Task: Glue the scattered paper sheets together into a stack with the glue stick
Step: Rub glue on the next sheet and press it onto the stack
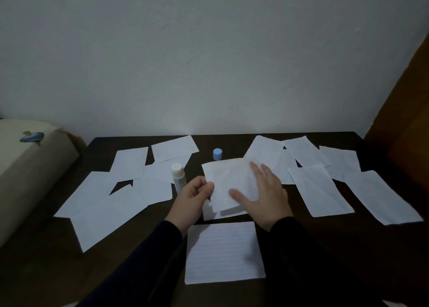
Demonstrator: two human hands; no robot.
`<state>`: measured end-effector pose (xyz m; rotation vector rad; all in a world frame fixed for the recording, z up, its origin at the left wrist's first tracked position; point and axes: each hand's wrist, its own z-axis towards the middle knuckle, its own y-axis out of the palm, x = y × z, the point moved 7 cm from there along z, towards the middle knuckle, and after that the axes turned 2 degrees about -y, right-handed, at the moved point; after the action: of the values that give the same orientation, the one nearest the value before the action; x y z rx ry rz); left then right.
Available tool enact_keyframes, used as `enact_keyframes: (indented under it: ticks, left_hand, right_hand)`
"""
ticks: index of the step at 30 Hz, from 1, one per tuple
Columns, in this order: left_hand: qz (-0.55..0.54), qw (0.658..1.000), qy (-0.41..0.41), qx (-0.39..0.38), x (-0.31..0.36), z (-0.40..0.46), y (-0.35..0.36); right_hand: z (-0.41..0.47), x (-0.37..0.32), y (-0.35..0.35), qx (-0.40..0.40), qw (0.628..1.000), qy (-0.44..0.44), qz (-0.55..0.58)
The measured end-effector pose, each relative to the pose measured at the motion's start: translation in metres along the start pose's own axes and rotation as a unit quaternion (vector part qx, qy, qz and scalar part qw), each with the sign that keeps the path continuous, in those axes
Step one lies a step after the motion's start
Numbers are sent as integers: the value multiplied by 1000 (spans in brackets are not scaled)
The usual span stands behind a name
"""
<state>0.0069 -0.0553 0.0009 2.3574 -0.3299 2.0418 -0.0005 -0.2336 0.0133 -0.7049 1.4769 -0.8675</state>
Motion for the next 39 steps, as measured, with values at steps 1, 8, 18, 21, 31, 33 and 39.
enact_keyframes:
  ticks: [1, 8, 18, 21, 31, 33, 39]
  left_hand:
    - [10, 1000, -11, 6, -4, 2, -1]
    - [90, 990, -40, 98, -26, 12, -13]
    - [255, 953, -4, 163, -30, 15, -16]
    - [269, 951, 9, 151, -30, 17, -15]
    - [281, 950, 29, 133, -34, 20, -11]
    - [292, 946, 36, 134, -33, 21, -12]
    - [344, 929, 54, 124, -26, 19, -4]
  right_hand:
    - [4, 10, -4, -4, 997, 45, 57]
    - [12, 45, -7, -47, 969, 125, 206]
    - [15, 51, 23, -45, 989, 138, 22]
    - [18, 53, 19, -32, 990, 134, 18]
    - [20, 52, 15, -7, 993, 115, 31]
    - [19, 54, 21, -24, 993, 117, 5]
    - [20, 53, 22, -40, 986, 112, -118]
